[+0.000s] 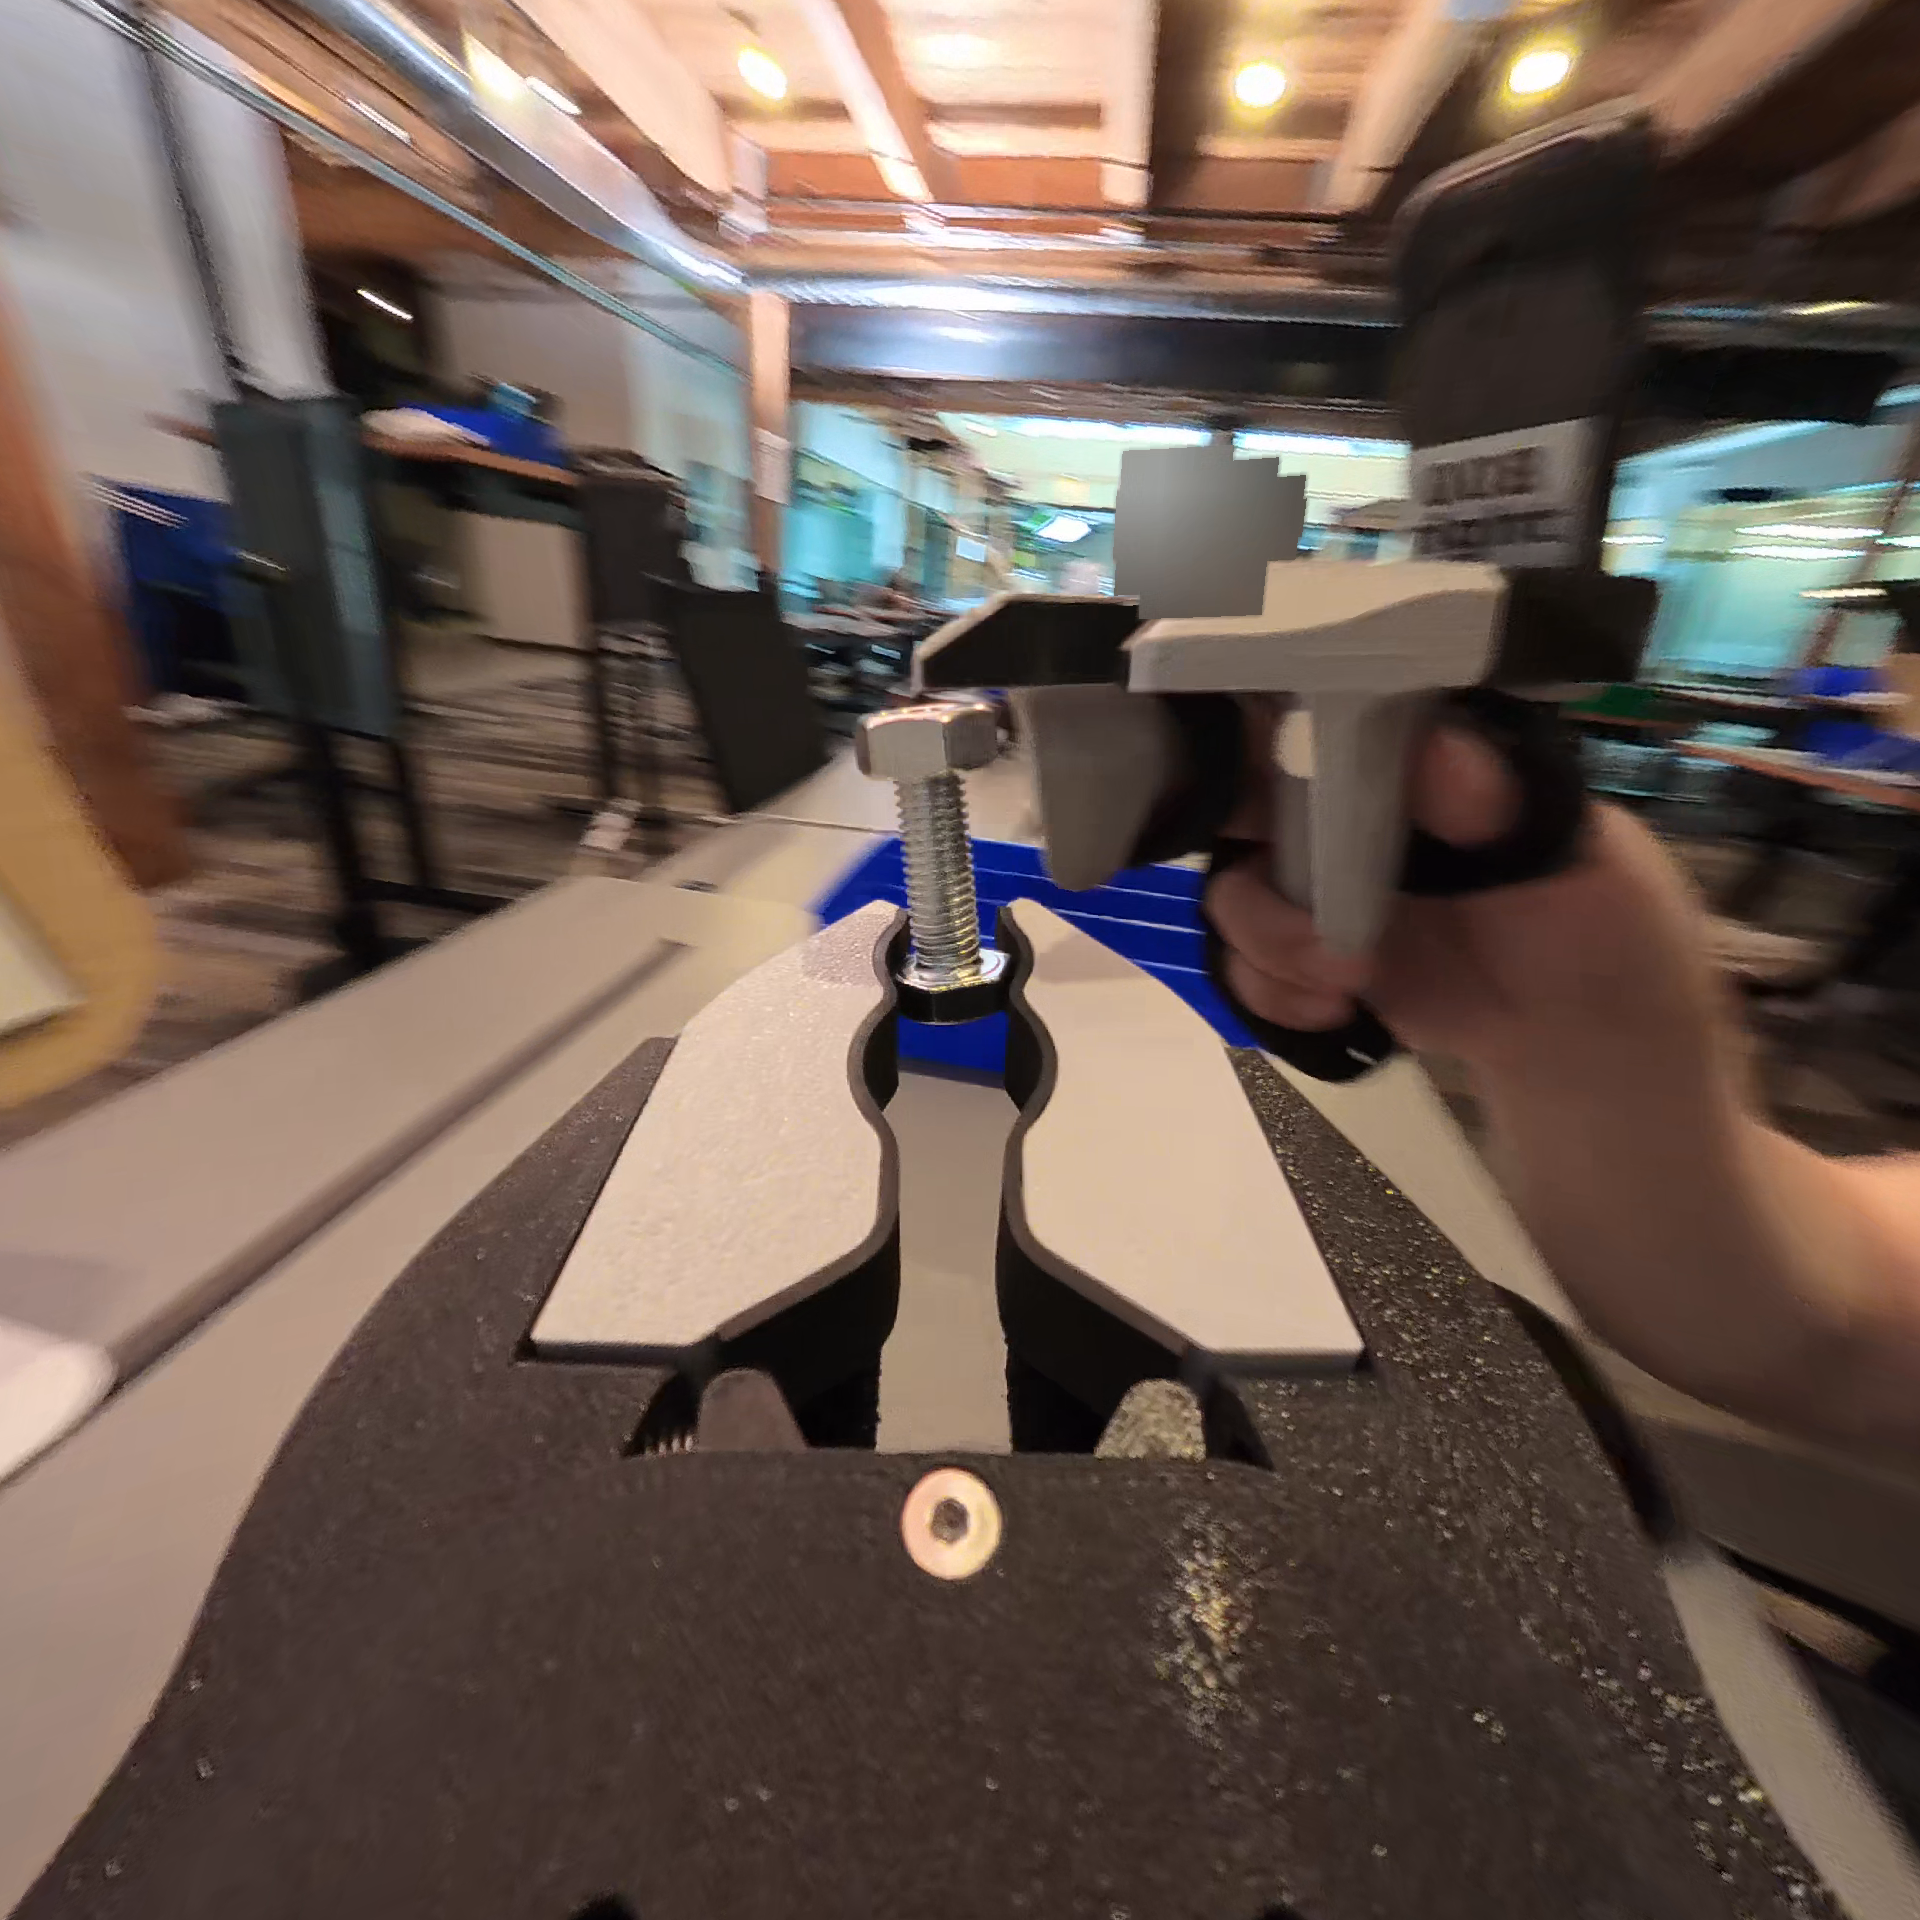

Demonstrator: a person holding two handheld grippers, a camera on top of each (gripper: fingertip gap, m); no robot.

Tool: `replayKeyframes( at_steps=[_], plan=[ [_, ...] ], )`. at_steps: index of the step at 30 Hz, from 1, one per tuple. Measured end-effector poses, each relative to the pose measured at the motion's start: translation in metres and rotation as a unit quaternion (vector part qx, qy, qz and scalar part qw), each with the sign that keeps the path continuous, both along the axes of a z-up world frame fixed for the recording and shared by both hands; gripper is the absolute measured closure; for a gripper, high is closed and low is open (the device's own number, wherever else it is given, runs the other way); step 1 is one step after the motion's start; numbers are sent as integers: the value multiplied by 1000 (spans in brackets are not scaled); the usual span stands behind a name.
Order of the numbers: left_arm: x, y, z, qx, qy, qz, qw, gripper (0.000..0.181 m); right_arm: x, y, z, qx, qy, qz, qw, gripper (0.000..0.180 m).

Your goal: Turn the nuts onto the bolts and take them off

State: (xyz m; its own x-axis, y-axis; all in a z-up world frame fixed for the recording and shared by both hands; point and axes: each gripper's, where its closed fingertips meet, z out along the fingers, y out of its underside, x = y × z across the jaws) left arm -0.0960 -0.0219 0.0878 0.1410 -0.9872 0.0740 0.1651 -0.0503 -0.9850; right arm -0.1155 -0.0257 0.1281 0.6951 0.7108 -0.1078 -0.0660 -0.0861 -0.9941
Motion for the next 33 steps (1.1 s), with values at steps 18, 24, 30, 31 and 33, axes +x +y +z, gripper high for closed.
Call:
replayKeyframes(
  at_steps=[18,24,30,31,33],
  plan=[
    [-15,50,-25,32,85,246,965,166,-3,38,5,-257,-209,23,943,141],
    [-14,54,-32,37,111,259,959,166,-9,48,-27,-365,-281,34,887,136],
    [-14,57,-35,43,124,263,956,166,-15,46,-32,-394,-308,48,865,147],
    [-14,57,-35,43,126,264,955,166,-14,47,-34,-395,-318,43,861,148],
    [-14,57,-36,44,127,265,955,166,-14,46,-37,-399,-328,44,855,151]
  ],
)
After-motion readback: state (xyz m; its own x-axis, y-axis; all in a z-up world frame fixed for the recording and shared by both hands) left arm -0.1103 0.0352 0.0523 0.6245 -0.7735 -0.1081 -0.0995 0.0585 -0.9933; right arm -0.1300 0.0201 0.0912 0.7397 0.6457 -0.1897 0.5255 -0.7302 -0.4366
